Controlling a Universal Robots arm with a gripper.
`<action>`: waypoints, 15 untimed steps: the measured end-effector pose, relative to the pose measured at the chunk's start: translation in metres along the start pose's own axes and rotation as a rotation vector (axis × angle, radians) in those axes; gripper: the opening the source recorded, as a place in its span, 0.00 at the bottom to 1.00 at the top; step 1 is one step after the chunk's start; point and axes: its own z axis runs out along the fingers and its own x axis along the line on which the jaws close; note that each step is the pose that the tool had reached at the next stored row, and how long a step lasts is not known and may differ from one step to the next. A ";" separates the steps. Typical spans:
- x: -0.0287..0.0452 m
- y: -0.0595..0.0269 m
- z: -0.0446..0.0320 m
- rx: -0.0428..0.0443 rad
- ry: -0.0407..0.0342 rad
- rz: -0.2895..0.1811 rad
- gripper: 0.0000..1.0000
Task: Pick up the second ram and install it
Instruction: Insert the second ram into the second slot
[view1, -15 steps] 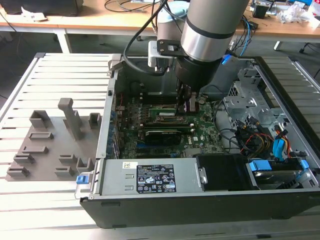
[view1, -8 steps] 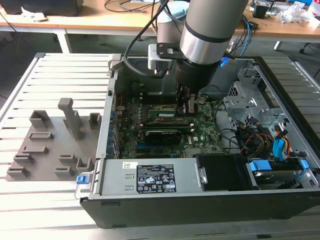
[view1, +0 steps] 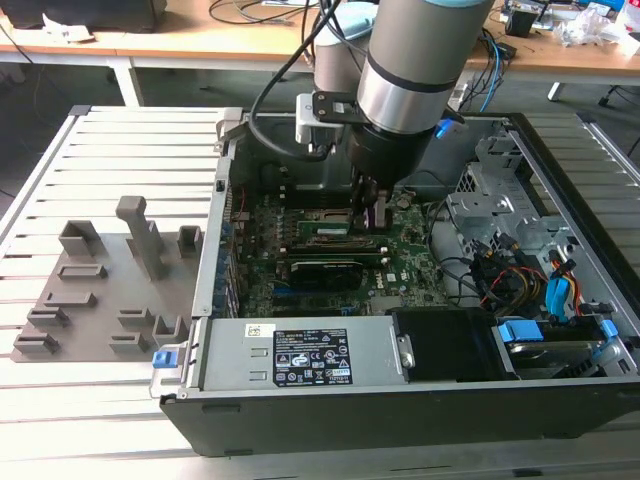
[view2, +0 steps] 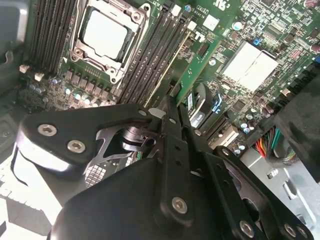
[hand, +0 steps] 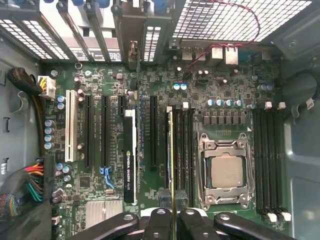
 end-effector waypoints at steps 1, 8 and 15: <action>0.0001 0.0000 0.0007 0.0000 0.0000 0.000 0.13; -0.0015 0.0020 0.0106 -0.0011 0.0006 -0.011 0.13; -0.0181 0.0030 0.0299 -0.0025 0.0075 -0.023 0.13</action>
